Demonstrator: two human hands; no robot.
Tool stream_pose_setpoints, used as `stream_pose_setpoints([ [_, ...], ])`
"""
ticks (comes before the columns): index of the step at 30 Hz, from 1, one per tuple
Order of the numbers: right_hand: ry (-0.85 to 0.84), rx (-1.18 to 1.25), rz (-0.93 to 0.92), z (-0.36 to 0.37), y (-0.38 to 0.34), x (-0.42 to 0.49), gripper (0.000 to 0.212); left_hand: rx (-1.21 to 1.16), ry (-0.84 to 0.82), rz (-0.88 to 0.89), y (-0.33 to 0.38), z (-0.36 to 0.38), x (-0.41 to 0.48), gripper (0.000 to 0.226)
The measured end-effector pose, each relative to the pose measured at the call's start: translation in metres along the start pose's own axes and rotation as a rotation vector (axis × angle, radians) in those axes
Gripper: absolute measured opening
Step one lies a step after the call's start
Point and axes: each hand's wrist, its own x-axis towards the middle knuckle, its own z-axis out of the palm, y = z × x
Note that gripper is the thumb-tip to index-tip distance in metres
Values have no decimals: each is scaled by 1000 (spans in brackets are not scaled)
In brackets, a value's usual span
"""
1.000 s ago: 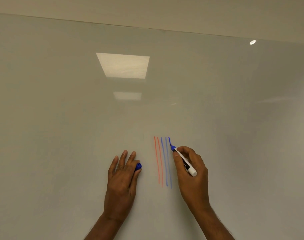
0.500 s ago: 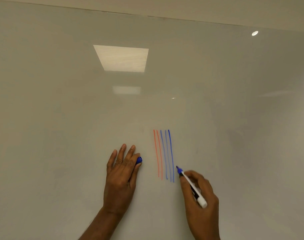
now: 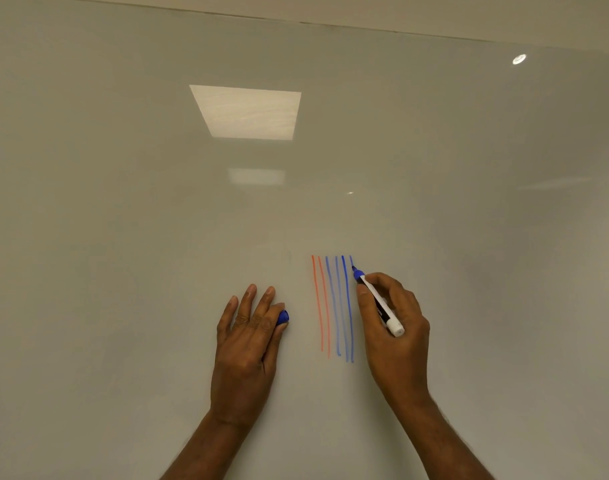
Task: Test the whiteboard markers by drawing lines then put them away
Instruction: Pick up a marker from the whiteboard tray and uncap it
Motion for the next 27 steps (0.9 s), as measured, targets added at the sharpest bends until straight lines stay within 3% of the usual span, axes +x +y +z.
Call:
stream_pose_setpoints([
  [13, -17, -130, 144, -41, 45, -108, 32, -15, -1, -13, 1, -2, 0, 34],
  [20, -180, 95, 267, -57, -9, -106, 10, -110, -35, -115, 10, -12, -3, 34],
  [22, -228, 188, 286, -58, -29, -108, 13, -234, -62, -261, 25, -27, -7, 35],
  [27, -409, 324, 354, -49, -53, -126, 14, -649, -75, -891, 72, -82, -4, 23],
])
